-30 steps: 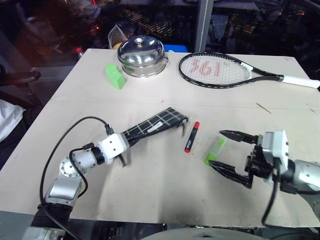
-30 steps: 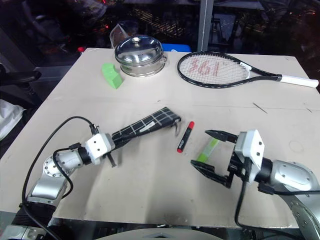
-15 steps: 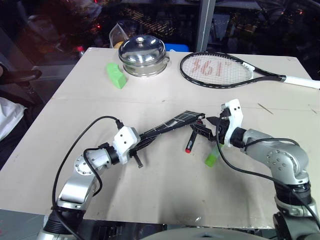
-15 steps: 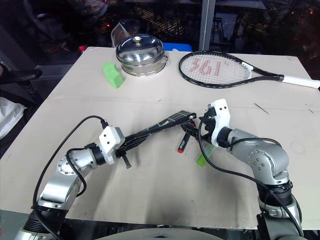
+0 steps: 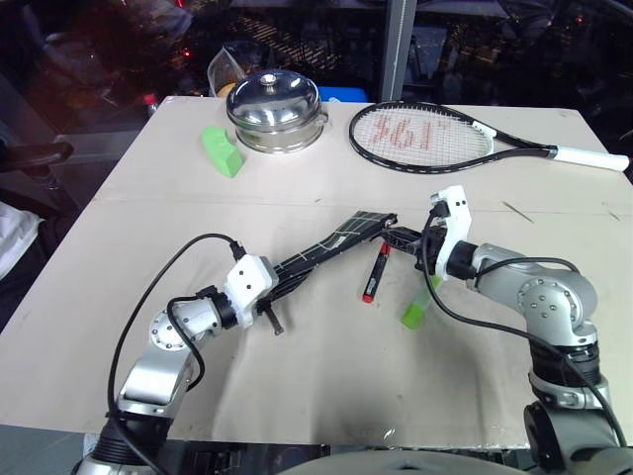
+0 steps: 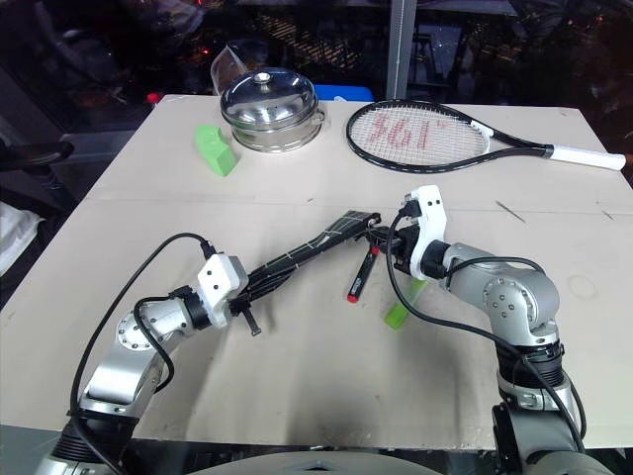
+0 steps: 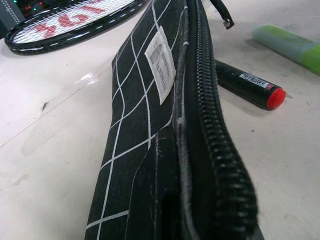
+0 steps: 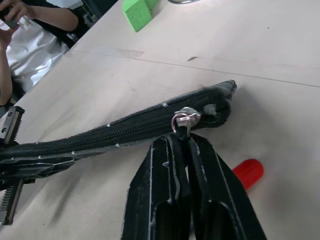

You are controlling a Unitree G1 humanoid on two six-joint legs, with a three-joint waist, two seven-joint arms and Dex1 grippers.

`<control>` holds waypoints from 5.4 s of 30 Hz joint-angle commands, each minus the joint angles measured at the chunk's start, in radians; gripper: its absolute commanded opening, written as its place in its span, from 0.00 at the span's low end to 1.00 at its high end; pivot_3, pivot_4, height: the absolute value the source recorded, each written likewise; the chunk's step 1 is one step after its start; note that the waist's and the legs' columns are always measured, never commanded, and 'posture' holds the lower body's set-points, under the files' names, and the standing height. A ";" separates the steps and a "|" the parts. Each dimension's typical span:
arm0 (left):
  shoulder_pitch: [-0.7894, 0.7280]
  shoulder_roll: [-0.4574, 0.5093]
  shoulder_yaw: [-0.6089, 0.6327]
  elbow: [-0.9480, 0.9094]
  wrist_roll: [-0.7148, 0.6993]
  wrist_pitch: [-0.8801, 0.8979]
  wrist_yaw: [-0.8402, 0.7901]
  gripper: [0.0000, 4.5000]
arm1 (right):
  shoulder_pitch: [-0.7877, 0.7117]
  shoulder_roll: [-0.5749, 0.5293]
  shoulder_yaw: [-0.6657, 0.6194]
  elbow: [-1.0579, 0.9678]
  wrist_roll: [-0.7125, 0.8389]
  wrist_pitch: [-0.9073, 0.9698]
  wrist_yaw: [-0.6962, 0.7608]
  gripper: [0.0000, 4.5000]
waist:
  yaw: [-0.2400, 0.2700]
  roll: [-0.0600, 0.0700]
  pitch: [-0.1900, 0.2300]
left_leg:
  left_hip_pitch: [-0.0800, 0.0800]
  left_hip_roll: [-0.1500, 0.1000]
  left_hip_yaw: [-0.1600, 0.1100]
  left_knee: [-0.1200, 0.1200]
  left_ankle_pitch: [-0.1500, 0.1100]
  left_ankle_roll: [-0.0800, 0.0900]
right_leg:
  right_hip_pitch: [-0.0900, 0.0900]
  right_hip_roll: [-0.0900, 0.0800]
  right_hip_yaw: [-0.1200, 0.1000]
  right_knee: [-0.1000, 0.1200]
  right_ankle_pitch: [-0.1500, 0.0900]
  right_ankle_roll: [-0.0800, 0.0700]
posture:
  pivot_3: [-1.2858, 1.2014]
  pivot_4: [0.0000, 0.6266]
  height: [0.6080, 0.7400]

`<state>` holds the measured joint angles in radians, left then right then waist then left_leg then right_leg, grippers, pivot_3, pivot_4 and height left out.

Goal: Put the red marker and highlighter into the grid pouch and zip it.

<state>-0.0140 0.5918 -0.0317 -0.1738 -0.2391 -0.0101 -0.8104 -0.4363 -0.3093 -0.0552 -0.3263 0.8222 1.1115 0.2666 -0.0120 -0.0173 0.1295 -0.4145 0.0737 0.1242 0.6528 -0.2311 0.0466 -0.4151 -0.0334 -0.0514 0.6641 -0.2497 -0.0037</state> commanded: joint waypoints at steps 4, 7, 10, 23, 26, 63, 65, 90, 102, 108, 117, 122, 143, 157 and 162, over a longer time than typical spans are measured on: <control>-0.035 -0.022 0.001 -0.005 0.005 -0.010 0.006 0.00 | 0.005 0.002 -0.030 -0.059 0.068 0.019 0.036 0.01 | 0.000 0.000 0.000 | 0.000 0.000 0.000 0.000 0.000 0.000 | 0.000 0.000 0.000 0.000 0.000 0.000 | 0.52 0.24 1.00; -0.060 -0.030 -0.009 0.002 0.017 0.000 0.013 0.00 | 0.002 0.008 -0.031 -0.082 0.121 0.051 0.045 0.01 | 0.000 0.000 0.000 | 0.000 0.000 0.000 0.000 0.000 0.000 | 0.000 0.000 0.000 0.000 0.000 0.000 | 0.52 0.24 1.00; -0.088 -0.041 -0.017 0.007 0.030 0.015 0.023 0.00 | -0.002 0.010 -0.025 -0.099 0.156 0.077 0.045 0.01 | 0.000 0.000 0.000 | 0.000 0.000 0.000 0.000 0.000 0.000 | 0.000 0.000 0.000 0.000 0.000 0.000 | 0.52 0.24 1.00; -0.232 -0.126 -0.124 0.014 0.156 0.049 0.090 0.00 | -0.084 0.096 0.033 -0.029 0.173 0.144 0.001 0.01 | 0.000 0.000 0.000 | -0.001 0.000 0.000 0.000 0.000 0.000 | 0.000 0.000 0.000 -0.001 0.000 0.000 | 0.52 0.24 1.00; -0.269 -0.148 -0.149 0.033 0.189 0.038 0.107 0.00 | -0.109 0.121 0.056 0.003 0.155 0.149 -0.004 0.01 | -0.001 0.000 0.000 | -0.001 0.000 0.000 -0.001 0.000 0.000 | 0.000 0.000 0.000 -0.001 0.000 0.000 | 0.52 0.24 1.00; -0.256 -0.098 -0.077 -0.032 0.090 0.074 0.035 0.00 | -0.218 -0.293 0.473 -0.027 -0.477 -0.336 0.207 0.01 | -0.001 0.001 0.007 | -0.002 -0.001 -0.001 -0.002 0.000 0.000 | -0.001 -0.001 -0.001 -0.002 -0.001 0.001 | 0.52 0.24 1.00; -0.261 -0.091 -0.081 -0.022 0.100 0.068 0.031 0.00 | -0.250 -0.326 0.592 -0.007 -0.665 -0.525 0.226 0.01 | -0.005 0.002 0.009 | -0.002 -0.001 0.000 -0.002 0.000 0.000 | -0.002 0.000 0.000 -0.002 -0.001 0.002 | 0.52 0.24 1.00; -0.261 -0.008 0.018 0.161 0.159 0.051 0.112 0.00 | -0.152 -0.153 0.276 -0.284 -0.759 0.168 0.289 0.98 | -0.002 -0.001 0.014 | -0.001 0.001 0.003 -0.002 0.000 -0.001 | -0.005 -0.001 0.002 0.001 -0.001 0.001 | 0.52 0.24 1.00; -0.269 -0.002 0.019 0.178 0.163 0.034 0.111 0.00 | -0.282 0.150 0.053 0.120 -0.330 0.503 -0.073 0.98 | -0.004 -0.001 0.014 | -0.003 -0.001 0.004 -0.003 0.000 0.000 | -0.005 -0.002 0.001 0.000 -0.001 0.001 | 0.52 0.24 1.00; -0.226 0.006 0.027 0.125 0.159 0.049 0.114 0.00 | -0.318 0.203 0.102 0.330 -0.044 0.503 -0.518 0.98 | -0.021 -0.003 0.013 | -0.001 0.000 0.005 -0.004 0.000 -0.001 | -0.006 -0.001 0.002 0.002 -0.001 0.001 | 0.52 0.24 1.00; -0.177 0.012 0.033 0.052 0.158 0.072 0.121 0.00 | -0.399 -0.025 0.429 0.380 0.318 0.503 -0.668 0.29 | -0.027 -0.005 0.009 | 0.001 0.000 0.003 -0.005 0.000 0.000 | -0.002 -0.002 0.001 -0.001 -0.001 0.002 | 0.52 0.24 1.00; -0.180 0.009 0.033 0.057 0.157 0.075 0.123 0.00 | -0.445 -0.104 0.525 0.316 0.348 0.503 -0.617 0.07 | -0.016 -0.005 0.009 | -0.001 -0.001 0.002 -0.005 0.000 0.000 | -0.002 -0.003 0.000 -0.002 -0.001 0.002 | 0.52 0.24 1.00; -0.242 0.015 0.016 0.018 0.020 0.084 -0.047 0.00 | -0.640 -0.514 0.853 -0.158 -0.580 -0.233 0.240 0.07 | -0.005 -0.001 0.013 | -0.017 0.000 0.003 0.000 0.000 0.000 | -0.019 -0.002 0.001 0.000 -0.001 0.002 | 0.52 0.24 1.00; -0.274 -0.017 -0.077 -0.044 0.082 0.046 -0.057 0.00 | -0.604 -0.463 1.020 0.029 -1.095 -0.811 0.547 0.07 | -0.002 -0.001 0.013 | -0.017 0.000 0.005 0.001 0.003 -0.004 | -0.019 -0.001 0.000 0.001 -0.001 0.002 | 0.52 0.24 1.00; -0.300 -0.026 -0.101 -0.013 0.122 0.007 -0.056 0.00 | -0.557 -0.422 0.979 0.204 -1.137 -1.092 0.588 0.07 | -0.002 -0.001 0.013 | -0.016 0.000 0.006 0.001 0.003 -0.004 | -0.019 0.000 -0.001 0.001 -0.001 0.002 | 0.52 0.24 1.00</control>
<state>-0.2736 0.5807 -0.1264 -0.1473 -0.1180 0.0593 -0.8688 -1.0105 -0.7541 0.9402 -0.1825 -0.2967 0.1497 0.8436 -0.0140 -0.0180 0.1428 -0.4308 0.0734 0.1299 0.6543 -0.2284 0.0423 -0.4341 -0.0335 -0.0528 0.6653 -0.2502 -0.0013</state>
